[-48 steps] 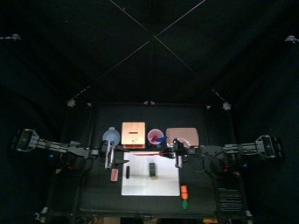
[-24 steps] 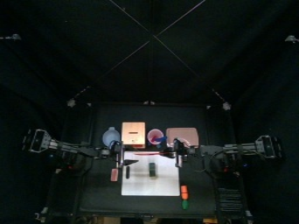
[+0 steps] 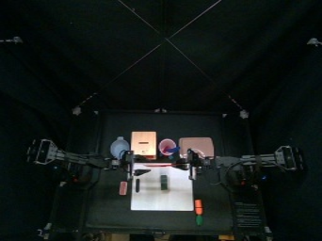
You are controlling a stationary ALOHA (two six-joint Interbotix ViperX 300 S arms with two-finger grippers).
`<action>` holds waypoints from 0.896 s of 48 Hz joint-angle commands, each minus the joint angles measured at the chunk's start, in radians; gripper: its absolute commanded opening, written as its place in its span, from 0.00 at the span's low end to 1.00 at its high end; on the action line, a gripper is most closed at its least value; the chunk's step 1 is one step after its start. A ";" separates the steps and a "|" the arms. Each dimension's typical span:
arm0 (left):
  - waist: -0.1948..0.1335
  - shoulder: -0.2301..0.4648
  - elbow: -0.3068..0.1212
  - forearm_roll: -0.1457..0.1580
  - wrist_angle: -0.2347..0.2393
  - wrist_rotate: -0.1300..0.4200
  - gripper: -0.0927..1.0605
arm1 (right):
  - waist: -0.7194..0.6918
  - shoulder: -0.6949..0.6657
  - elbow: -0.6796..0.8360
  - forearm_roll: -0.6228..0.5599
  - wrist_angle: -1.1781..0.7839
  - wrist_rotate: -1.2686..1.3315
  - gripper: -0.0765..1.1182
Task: Cut the sushi into 4 pieces with the knife
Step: Grasp knife edge with left hand
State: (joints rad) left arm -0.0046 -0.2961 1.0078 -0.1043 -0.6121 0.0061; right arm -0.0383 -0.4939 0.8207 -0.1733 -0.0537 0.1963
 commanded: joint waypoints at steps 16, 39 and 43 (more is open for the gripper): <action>0.005 0.008 -0.028 0.005 -0.041 0.003 0.63 | -0.006 -0.011 -0.012 0.002 -0.014 0.000 0.18; 0.009 0.074 -0.029 0.052 -0.144 0.003 0.32 | -0.005 0.052 0.003 0.034 -0.014 -0.002 0.17; 0.011 0.100 -0.028 0.071 -0.175 0.005 0.28 | -0.002 0.066 0.015 0.037 -0.014 -0.002 0.16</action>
State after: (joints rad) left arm 0.0000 -0.2056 1.0109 -0.0491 -0.7348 0.0123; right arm -0.0430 -0.4525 0.8406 -0.1396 -0.0568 0.1963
